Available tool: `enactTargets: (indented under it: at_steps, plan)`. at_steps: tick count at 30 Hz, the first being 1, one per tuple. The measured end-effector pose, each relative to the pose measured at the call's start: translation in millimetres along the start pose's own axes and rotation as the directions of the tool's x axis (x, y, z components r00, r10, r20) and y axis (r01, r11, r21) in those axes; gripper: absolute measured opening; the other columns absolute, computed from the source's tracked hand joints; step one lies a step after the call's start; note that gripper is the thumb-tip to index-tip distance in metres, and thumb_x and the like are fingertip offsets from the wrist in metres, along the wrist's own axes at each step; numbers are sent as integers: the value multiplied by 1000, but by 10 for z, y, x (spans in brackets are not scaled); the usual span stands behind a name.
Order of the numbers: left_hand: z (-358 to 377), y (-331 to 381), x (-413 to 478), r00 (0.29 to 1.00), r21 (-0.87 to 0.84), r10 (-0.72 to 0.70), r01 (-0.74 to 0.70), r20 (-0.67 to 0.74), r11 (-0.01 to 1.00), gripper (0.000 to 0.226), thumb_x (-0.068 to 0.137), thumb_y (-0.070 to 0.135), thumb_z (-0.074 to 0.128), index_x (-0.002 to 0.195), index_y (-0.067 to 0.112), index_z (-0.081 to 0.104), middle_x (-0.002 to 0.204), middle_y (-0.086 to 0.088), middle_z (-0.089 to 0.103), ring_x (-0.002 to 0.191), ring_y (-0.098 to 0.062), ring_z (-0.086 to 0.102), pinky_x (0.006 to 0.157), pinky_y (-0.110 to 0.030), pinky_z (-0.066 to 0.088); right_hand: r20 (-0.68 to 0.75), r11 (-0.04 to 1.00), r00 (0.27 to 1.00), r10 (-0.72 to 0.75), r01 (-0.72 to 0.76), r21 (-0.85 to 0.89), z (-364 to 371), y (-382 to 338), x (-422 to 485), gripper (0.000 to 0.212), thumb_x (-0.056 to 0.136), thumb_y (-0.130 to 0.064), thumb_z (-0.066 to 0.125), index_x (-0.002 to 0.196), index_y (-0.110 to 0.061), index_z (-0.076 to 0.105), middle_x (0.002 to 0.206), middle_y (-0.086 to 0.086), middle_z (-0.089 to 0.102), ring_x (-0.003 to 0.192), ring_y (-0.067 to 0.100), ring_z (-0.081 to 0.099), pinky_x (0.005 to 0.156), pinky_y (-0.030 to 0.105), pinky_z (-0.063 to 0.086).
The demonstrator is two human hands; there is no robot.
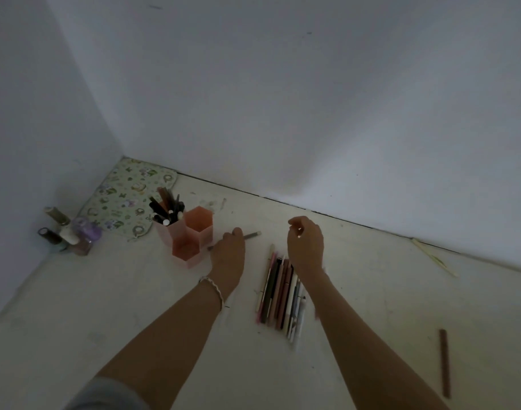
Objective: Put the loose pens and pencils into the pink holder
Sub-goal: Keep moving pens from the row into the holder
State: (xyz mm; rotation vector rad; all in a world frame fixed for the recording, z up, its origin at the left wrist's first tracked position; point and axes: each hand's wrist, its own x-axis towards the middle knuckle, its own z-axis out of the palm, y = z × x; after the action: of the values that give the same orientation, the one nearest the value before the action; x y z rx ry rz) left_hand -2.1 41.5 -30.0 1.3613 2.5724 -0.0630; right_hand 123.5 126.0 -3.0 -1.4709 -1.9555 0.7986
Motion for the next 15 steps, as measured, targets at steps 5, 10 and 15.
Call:
enactTargets:
  at_steps: [5, 10, 15]
  plan:
    - [-205, 21, 77, 987, -27, 84, -88, -135, 996, 20, 101, 9, 44, 121, 9, 47, 124, -7, 48, 105, -18, 59, 79, -27, 53, 53, 999, 998, 24, -21, -40, -5, 33, 26, 23, 89, -1, 51, 101, -9, 69, 97, 2, 67, 97, 21, 58, 81, 26, 43]
    - [-701, 42, 15, 882, -449, 7, -247, -471, 859, 17, 101, 24, 48, 107, 8, 52, 96, -4, 59, 82, -18, 59, 66, -28, 50, 217, 887, 969, 120, -7, -461, 178, 38, 61, 26, 87, -24, 53, 74, -3, 61, 85, 9, 58, 91, 28, 52, 80, 36, 46]
    - [-936, -100, -142, 888, -731, -21, -365, -460, 577, 64, 97, 14, 55, 148, 31, 20, 81, 10, 56, 62, -3, 61, 53, -13, 52, 300, 827, 942, 150, 46, -560, 424, 26, -62, 24, 88, -26, 51, 74, -8, 57, 90, 9, 57, 95, 27, 51, 85, 37, 42]
